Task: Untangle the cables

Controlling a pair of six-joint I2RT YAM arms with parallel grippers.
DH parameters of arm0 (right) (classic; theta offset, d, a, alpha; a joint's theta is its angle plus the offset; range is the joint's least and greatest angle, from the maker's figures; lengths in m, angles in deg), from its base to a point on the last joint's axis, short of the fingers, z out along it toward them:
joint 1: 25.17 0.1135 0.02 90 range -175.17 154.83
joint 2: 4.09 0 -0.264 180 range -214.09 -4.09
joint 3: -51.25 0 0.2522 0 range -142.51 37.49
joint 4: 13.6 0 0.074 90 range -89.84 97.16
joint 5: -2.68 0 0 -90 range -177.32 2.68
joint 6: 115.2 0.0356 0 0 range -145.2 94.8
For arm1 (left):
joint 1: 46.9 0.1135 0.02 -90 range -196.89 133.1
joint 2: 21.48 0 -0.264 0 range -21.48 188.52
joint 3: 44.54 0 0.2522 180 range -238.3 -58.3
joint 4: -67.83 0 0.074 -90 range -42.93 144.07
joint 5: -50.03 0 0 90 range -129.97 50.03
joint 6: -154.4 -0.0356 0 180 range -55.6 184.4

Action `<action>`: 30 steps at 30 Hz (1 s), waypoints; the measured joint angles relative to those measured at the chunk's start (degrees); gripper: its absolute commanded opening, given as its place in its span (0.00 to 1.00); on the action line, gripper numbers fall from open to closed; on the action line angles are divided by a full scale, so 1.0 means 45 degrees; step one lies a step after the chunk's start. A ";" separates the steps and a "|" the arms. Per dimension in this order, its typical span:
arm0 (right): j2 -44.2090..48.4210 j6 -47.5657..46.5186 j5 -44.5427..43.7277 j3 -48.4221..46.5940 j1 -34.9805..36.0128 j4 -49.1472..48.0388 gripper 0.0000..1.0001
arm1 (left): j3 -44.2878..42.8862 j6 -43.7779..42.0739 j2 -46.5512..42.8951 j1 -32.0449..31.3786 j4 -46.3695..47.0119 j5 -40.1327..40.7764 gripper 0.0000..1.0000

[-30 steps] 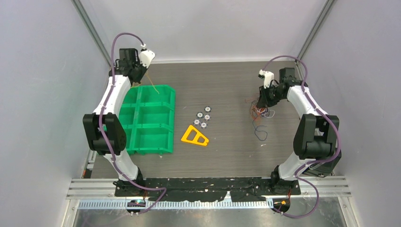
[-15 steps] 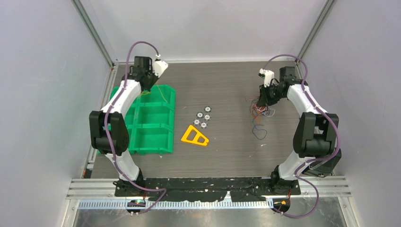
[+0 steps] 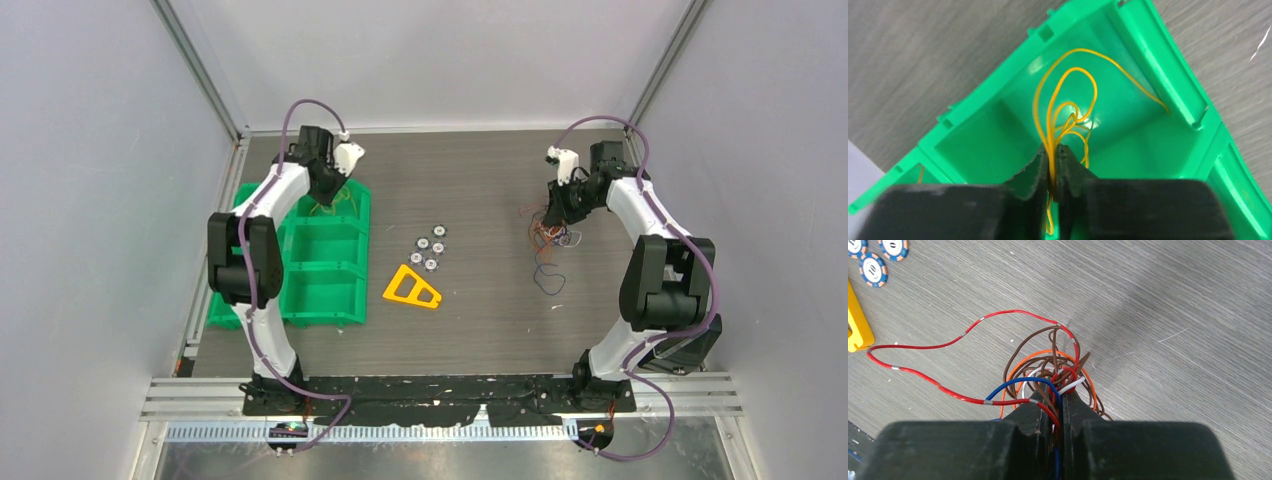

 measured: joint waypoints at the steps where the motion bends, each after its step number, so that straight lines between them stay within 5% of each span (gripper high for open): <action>1: 0.0000 -0.0068 0.0078 -0.0015 0.0000 0.0058 0.05 | -0.0078 -0.0015 0.0112 0.0131 -0.0253 -0.0117 0.50; 4: 0.0005 -0.0209 0.0476 -0.0053 0.0000 0.0233 0.05 | -0.0345 -0.0058 0.0092 0.0476 -0.0879 -0.0763 0.83; 8: 0.0058 -0.0296 0.1569 -0.0092 0.0005 0.0340 0.06 | -0.0384 0.0466 -0.1015 0.0680 -0.1302 -0.2055 0.95; 17: 0.1277 0.0486 0.3997 -0.0442 0.0908 0.0209 0.10 | -0.0743 0.2205 -0.4425 -0.1579 -0.0097 -0.6411 1.00; 24: 0.2317 0.2259 0.5697 -0.0471 0.1914 -0.0607 0.09 | 0.1248 0.5489 -0.3818 -0.5047 0.4668 -0.8733 0.98; 30: 0.3497 0.5008 0.5251 0.0102 0.1977 -0.2817 0.06 | 0.2730 0.8218 -0.3240 -0.6664 0.8048 -0.9238 0.84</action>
